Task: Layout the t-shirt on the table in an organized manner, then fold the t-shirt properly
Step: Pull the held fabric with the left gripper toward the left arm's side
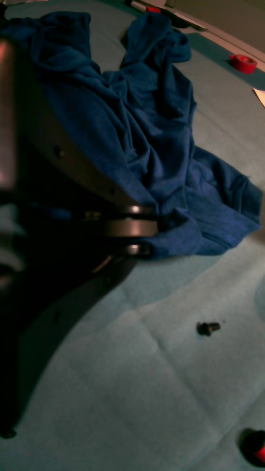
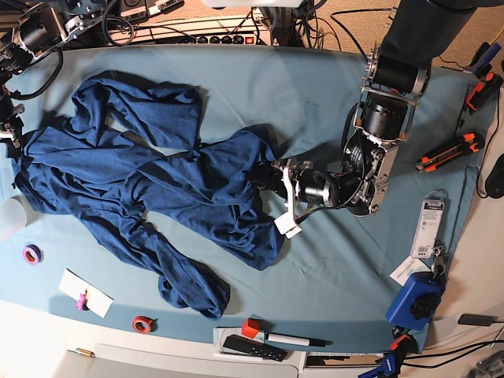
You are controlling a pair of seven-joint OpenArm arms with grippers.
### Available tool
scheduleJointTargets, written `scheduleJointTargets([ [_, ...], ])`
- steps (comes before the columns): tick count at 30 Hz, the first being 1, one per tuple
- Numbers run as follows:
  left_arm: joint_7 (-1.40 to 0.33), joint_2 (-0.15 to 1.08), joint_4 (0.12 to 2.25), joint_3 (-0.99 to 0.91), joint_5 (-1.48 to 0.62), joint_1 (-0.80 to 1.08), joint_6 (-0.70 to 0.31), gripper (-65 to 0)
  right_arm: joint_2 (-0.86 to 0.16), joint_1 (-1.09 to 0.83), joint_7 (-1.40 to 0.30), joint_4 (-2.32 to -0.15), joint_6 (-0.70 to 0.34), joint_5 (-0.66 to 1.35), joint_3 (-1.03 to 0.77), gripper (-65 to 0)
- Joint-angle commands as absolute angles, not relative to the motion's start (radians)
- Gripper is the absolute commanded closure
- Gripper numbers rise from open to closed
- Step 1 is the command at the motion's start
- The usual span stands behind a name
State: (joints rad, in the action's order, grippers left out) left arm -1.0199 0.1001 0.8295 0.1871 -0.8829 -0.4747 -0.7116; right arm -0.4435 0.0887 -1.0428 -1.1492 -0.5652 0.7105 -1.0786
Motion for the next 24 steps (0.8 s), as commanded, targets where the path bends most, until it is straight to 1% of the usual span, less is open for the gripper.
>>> scheduleJointTargets([
  [1,-1.054,0.103,0.83,0.189,-0.863,-0.482,-0.698,0.0,-0.474,0.099,-1.022,-1.165,-0.571,0.734,-1.079,0.0],
  [15,-1.073,0.104,0.846,0.189,-0.877,-0.487,-0.698,0.0,-0.474,0.099,-1.022,-1.165,-0.571,0.732,-1.079,0.0],
  [19,-1.174,0.131,0.935,0.189,-1.039,-0.488,-0.698,0.0,-0.474,0.099,-1.022,-1.165,-0.571,0.732,-1.079,0.0],
  [24,-1.283,0.213,1.124,0.189,-1.251,-0.487,-0.698,0.0,-0.474,0.099,-1.022,-1.165,-0.571,0.732,-1.079,0.0],
])
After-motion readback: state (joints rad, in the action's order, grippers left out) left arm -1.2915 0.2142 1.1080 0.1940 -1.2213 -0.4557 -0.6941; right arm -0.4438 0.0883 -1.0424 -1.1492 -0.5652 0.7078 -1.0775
